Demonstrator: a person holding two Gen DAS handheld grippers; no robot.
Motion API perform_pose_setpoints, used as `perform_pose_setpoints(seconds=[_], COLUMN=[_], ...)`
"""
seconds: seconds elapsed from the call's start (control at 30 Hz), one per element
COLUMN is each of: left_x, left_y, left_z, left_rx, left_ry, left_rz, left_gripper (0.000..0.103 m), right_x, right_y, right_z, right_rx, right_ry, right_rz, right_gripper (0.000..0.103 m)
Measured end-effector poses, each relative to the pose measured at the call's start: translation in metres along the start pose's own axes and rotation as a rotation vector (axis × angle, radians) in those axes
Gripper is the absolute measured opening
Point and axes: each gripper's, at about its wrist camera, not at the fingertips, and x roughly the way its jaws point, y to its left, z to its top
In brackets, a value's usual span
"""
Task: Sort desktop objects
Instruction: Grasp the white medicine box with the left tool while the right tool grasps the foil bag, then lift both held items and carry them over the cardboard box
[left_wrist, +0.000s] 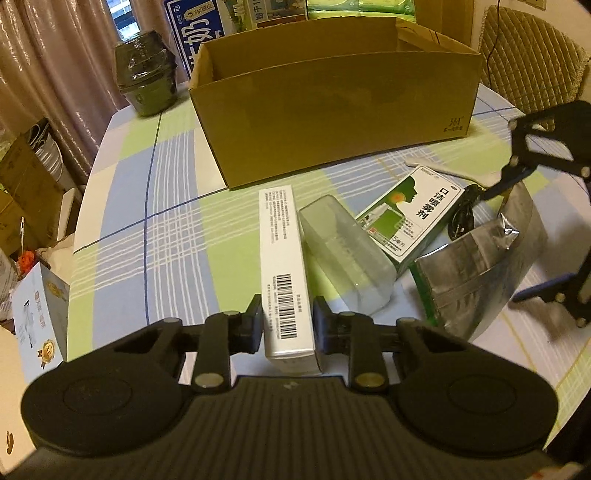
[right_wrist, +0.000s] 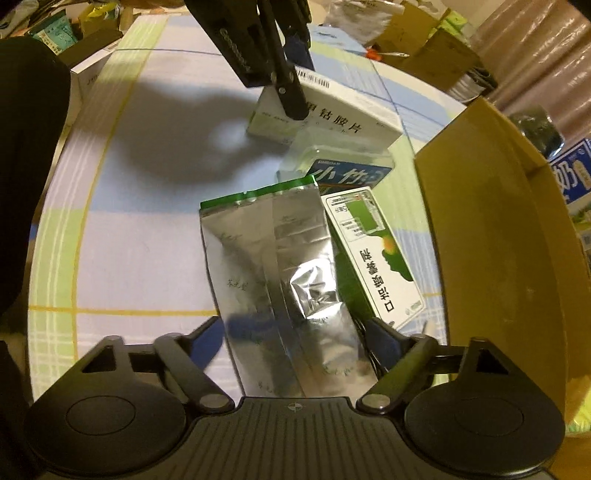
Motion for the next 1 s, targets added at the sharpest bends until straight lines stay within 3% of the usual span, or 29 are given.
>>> perform_pose_setpoints(seconds=[0.13,0.27,0.4,0.53,0.63,0.73,0.83,0.9,0.97,1.0], left_x=[-0.001,-0.004,-0.011,-0.025,-0.035,-0.042,-0.043,-0.043,-0.042,-0.041], left_y=[0.002,0.003,0.007,0.008,0.003,-0.002,-0.006,-0.006,-0.007,-0.006], left_z=[-0.001,-0.003,-0.011,-0.027,-0.037,-0.044,-0.046,-0.042,-0.037,-0.033], left_rx=[0.005,0.009,-0.012,-0.036,-0.027,-0.014,0.0,0.011,0.027,0.035], left_ry=[0.0,0.005,0.01,0.021,0.032,0.045,0.07,0.081,0.1,0.107], left_rz=[-0.012,-0.022,-0.03,-0.038,-0.042,-0.049,-0.058,-0.06,-0.065,-0.07], left_gripper=[0.022,0.021,0.02,0.02,0.02,0.02,0.021,0.022,0.028,0.029], right_x=[0.01,0.012,0.009,0.001,-0.004,-0.007,-0.007,-0.006,-0.006,-0.008], right_y=[0.001,-0.005,-0.005,-0.01,-0.018,-0.019,-0.018,-0.017,-0.015,-0.014], right_z=[0.002,0.003,0.005,0.001,-0.005,-0.009,-0.01,-0.011,-0.011,-0.012], right_rx=[-0.004,0.062,0.128,0.285,0.453,0.57,0.62,0.64,0.65,0.654], right_ry=[0.01,0.015,0.033,0.036,0.039,0.051,0.054,0.052,0.059,0.058], right_rz=[0.02,0.054,0.059,0.091,0.182,0.235,0.233,0.225,0.211,0.206], right_gripper=[0.073,0.055,0.048,0.043,0.042,0.042,0.043,0.05,0.067,0.069])
